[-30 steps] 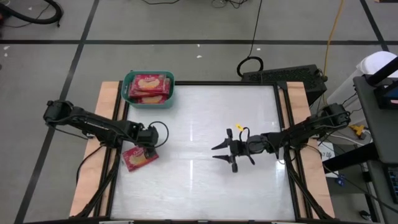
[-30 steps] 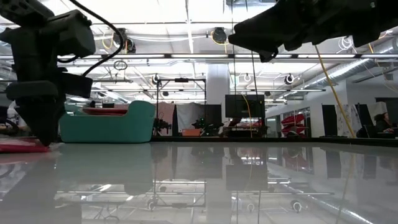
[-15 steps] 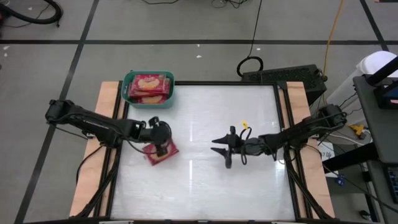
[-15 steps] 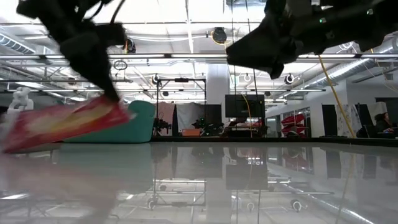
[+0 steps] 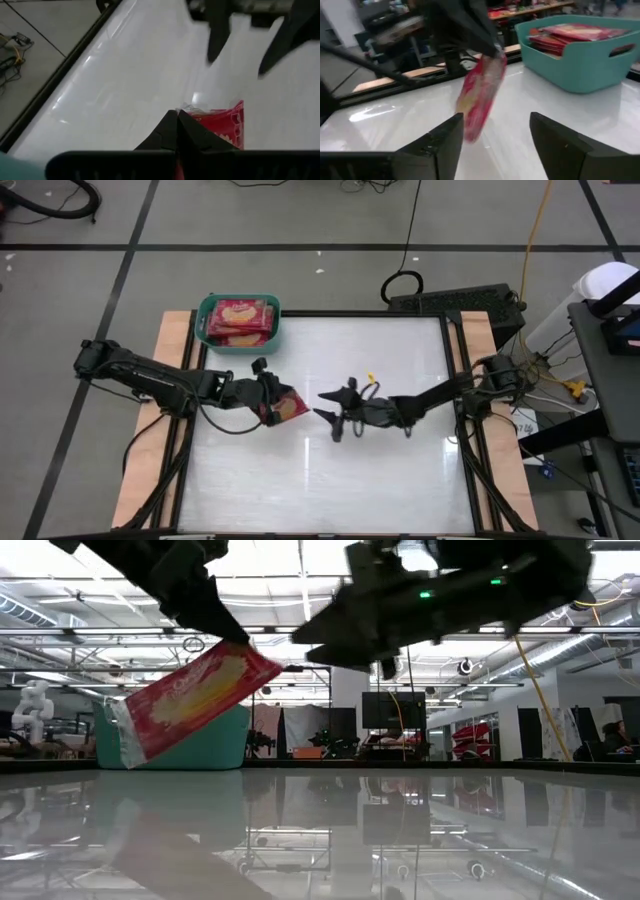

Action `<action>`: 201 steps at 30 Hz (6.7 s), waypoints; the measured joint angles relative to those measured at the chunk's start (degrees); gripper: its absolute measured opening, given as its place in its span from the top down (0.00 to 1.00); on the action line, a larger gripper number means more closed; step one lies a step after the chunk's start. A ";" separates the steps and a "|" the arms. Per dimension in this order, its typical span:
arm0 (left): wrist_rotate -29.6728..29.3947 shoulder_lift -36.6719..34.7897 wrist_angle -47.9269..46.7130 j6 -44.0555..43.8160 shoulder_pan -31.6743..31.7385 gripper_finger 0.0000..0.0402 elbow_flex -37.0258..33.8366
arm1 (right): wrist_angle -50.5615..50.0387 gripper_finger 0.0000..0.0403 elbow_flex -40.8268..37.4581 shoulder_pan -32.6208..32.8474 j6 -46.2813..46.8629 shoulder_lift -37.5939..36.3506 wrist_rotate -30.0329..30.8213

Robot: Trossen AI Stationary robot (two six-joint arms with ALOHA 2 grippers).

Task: Sort popcorn bags into baskets
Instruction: Stack the red popcorn bag on the red popcorn bags in the green bin, then return to Home Position

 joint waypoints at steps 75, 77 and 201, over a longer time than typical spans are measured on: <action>22.18 -22.74 28.63 3.49 21.70 0.70 -9.88 | 18.73 0.96 9.32 -27.64 0.62 -2.63 -44.58; 22.30 -22.77 28.59 3.54 21.73 0.83 -9.88 | 17.38 0.94 9.32 -27.80 0.51 -2.63 -44.50; 10.56 -48.71 26.66 7.89 7.07 0.98 -40.37 | -26.81 1.00 -42.13 -14.59 -18.04 -72.36 -27.70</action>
